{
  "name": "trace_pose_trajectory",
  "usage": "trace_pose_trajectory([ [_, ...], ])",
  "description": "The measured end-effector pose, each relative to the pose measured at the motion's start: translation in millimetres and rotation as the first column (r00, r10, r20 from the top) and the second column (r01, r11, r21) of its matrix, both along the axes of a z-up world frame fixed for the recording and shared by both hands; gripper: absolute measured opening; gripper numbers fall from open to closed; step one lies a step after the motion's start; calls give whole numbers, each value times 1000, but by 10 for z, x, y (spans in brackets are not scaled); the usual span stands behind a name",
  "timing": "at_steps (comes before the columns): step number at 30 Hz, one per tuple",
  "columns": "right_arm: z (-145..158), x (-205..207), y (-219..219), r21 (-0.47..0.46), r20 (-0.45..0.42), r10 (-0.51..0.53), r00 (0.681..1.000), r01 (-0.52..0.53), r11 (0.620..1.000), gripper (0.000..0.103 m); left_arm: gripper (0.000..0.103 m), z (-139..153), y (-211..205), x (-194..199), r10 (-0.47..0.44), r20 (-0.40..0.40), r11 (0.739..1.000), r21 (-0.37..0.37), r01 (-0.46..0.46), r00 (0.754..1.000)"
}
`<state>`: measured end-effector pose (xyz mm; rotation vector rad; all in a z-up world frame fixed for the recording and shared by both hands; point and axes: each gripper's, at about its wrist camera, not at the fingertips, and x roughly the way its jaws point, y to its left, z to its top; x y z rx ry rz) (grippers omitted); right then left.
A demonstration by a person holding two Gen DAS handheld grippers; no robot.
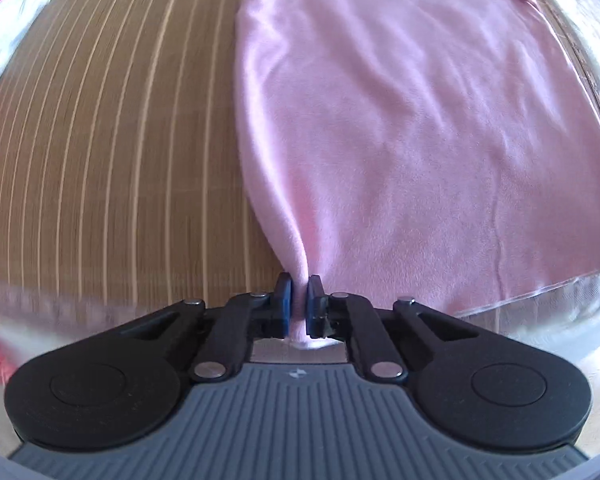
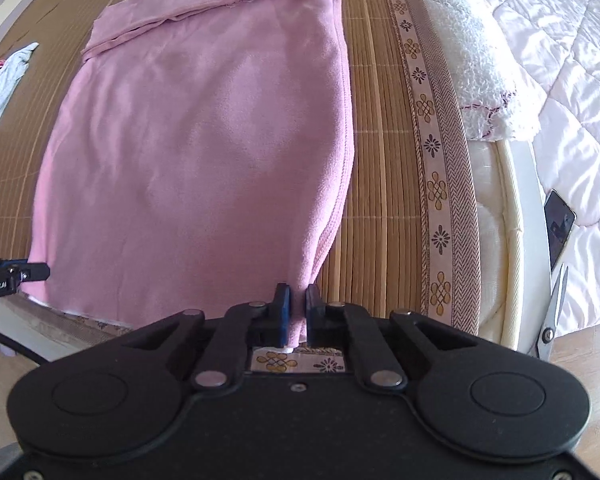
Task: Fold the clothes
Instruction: 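Grasp the sweatshirt hem with both grippers and lift it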
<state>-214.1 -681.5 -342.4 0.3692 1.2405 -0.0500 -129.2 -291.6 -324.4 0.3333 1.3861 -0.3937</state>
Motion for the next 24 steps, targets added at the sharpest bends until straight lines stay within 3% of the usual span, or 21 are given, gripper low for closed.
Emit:
trace_pose_trajectory([
  [3, 113, -115, -81, 111, -34, 40, 999, -36, 993, 8, 9, 174, 148, -171, 16, -47, 1000, 20, -15, 999],
  [6, 247, -172, -124, 176, -53, 125, 991, -114, 978, 8, 9, 461, 221, -193, 41, -34, 999, 0, -41, 999],
  [10, 457, -5, -387, 327, 69, 75, 995, -93, 941, 8, 9, 836, 149, 126, 106, 62, 993, -55, -102, 992],
  [13, 521, 328, -562, 316, 115, 23, 993, -59, 947, 8, 9, 1014, -14, 468, 112, 164, 991, -91, -98, 980],
  [18, 630, 895, -768, 319, 180, -80, 980, 19, 948, 8, 9, 1041, -343, 1047, 137, 250, 981, -166, -97, 958],
  [21, 695, 1144, -796, 303, 211, -83, 974, 15, 953, 8, 9, 709, -911, 1536, 130, 281, 979, -191, -78, 951],
  [24, 743, 1360, -872, 277, 231, -98, 968, 31, 960, 8, 9, 680, -1046, 1838, 103, 304, 979, -198, -43, 947],
])
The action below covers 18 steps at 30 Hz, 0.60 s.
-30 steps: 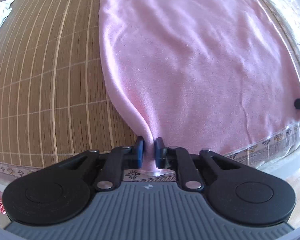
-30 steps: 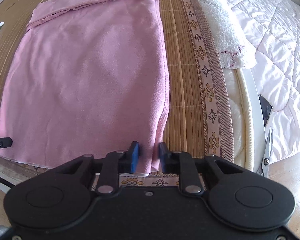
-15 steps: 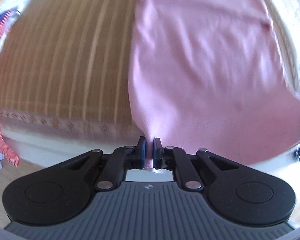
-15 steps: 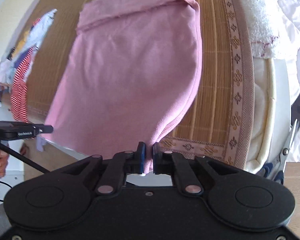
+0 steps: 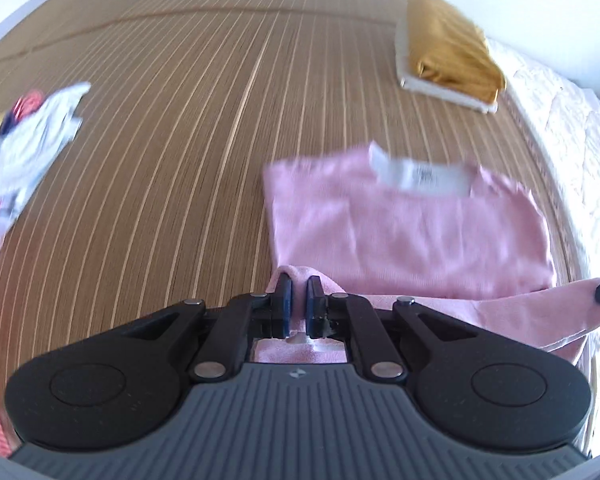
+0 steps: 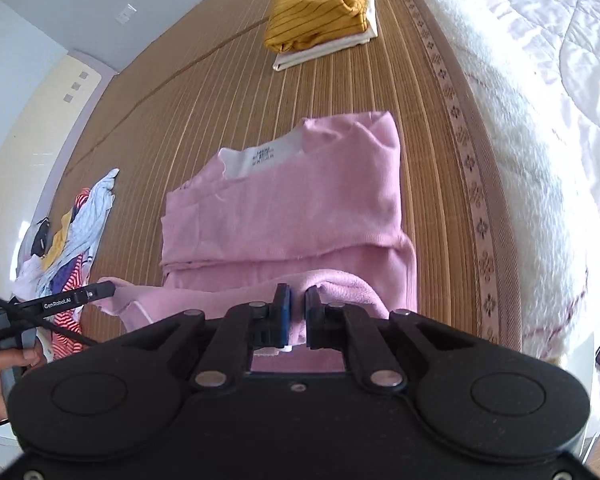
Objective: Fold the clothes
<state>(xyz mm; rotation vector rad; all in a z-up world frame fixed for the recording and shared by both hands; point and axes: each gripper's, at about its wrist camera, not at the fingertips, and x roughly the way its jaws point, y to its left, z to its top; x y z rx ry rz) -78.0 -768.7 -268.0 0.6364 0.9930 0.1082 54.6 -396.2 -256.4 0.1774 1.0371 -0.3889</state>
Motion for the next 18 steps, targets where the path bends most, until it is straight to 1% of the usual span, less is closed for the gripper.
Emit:
trace_pose_trajectory([
  [1, -2, 73, -26, 1, 7, -12, 1000, 12, 1000, 8, 9, -10, -15, 73, -10, 5, 1000, 1, 10, 1000],
  [3, -29, 191, -125, 35, 21, -42, 999, 41, 999, 8, 9, -34, -57, 233, -26, 11, 1000, 1, 26, 1000],
  [7, -161, 540, -322, 58, 15, -68, 998, 67, 996, 8, 9, -252, -253, 668, -50, -10, 998, -31, 50, 999],
  [10, -266, 809, -351, 26, -9, -66, 998, 66, 997, 8, 9, -377, -338, 877, -83, -33, 996, -44, 81, 996],
  [14, -308, 1051, -303, -48, -7, -28, 1000, 28, 998, 8, 9, -540, -378, 1089, -121, -57, 991, -58, 118, 991],
  [18, -404, 1192, -392, -32, -5, -55, 998, 55, 998, 8, 10, -669, -347, 1239, -119, -68, 992, -60, 115, 991],
])
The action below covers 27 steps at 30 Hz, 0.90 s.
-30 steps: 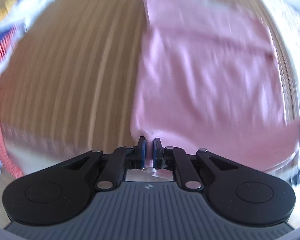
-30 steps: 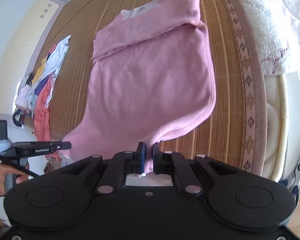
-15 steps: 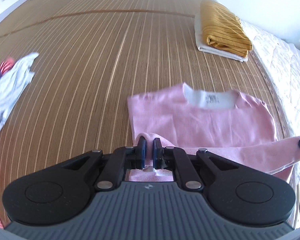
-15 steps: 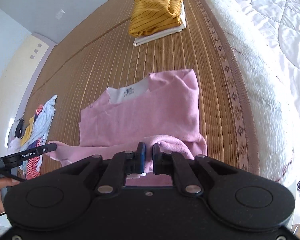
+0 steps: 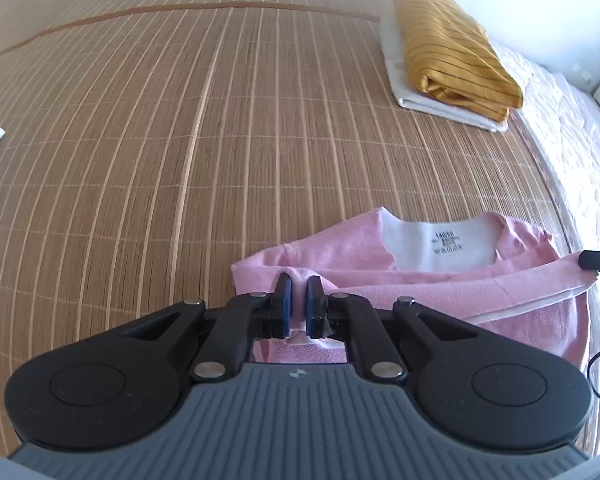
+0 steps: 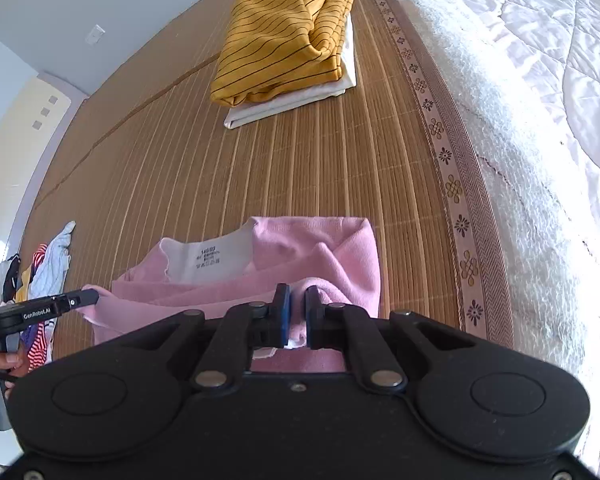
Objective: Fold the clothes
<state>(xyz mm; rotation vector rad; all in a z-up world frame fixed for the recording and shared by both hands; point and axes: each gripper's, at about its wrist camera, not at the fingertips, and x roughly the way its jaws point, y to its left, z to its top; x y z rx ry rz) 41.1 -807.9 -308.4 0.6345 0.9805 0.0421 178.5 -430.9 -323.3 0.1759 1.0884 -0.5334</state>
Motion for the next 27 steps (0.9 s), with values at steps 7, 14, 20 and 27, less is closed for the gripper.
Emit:
trace_pose_trajectory([
  [7, -149, 157, -164, 23, 6, -85, 996, 84, 996, 17, 31, -27, 115, 198, 62, 90, 997, 32, -65, 994],
  [14, 112, -121, -379, 37, 118, -192, 974, 189, 981, 31, 41, 189, 348, 90, 85, 159, 992, 81, -99, 984],
  [20, -115, -112, 135, 73, 43, 27, 999, -30, 997, 34, 41, -15, -24, -331, -64, 39, 998, -22, 65, 997],
  [27, -256, 246, 727, 57, 61, 127, 990, -131, 990, 38, 41, -119, -409, -246, -16, 134, 1000, 28, 13, 991],
])
